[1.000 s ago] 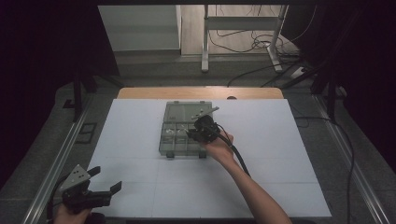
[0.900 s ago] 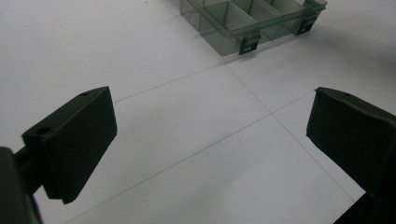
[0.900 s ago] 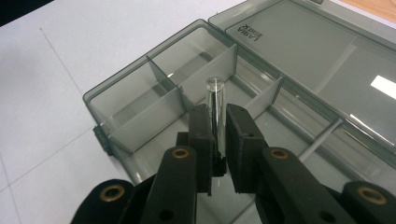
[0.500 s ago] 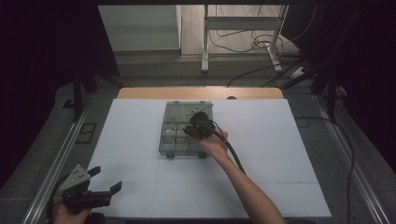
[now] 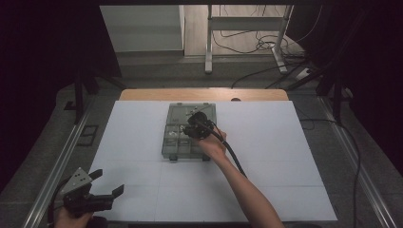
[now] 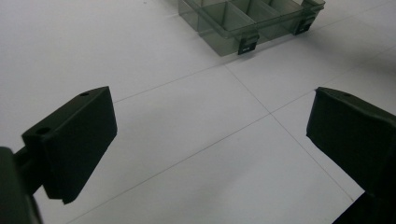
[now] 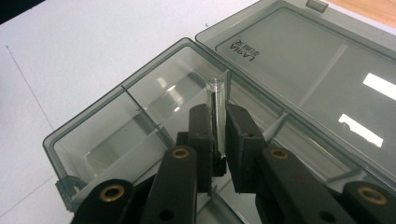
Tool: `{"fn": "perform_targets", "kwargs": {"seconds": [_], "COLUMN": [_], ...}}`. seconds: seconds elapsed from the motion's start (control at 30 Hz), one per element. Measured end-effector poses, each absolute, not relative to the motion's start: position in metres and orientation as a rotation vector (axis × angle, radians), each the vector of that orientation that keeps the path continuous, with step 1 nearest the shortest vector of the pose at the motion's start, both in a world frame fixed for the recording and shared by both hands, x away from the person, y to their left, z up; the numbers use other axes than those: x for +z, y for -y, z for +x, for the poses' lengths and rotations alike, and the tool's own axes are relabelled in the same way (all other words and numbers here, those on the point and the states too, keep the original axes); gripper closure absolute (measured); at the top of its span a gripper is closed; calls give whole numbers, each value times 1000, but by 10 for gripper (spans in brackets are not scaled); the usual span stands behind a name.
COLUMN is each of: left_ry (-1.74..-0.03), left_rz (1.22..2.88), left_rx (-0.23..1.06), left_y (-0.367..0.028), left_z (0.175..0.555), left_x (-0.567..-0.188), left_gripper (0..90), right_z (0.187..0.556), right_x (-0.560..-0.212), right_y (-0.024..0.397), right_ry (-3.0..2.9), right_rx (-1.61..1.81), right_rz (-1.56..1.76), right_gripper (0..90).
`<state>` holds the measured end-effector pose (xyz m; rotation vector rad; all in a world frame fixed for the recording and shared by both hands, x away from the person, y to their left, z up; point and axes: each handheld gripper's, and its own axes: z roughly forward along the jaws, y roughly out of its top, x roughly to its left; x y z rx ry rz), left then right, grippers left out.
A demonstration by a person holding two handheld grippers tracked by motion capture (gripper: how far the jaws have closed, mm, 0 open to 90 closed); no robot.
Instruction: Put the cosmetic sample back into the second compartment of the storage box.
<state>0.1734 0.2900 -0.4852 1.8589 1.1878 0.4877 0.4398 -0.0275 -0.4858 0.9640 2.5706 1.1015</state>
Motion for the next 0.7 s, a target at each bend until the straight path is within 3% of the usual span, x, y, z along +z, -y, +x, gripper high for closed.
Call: {"fn": "perform_targets", "kwargs": {"seconds": [0.23,0.7], "left_ry": [-1187,-1187], "left_rz": [1859,1860], "left_rx": [488,489], "left_y": [-290,-290], "left_z": [173,173], "left_x": [-485,-485], "left_gripper": [21,21], "right_z": [442,440], "right_x": [-491,-485], "right_y": [21,25], "right_ry": [-2578,-2592], "right_rx": [1082,1079], "right_rz": [964,976], "right_gripper": [803,688]}}
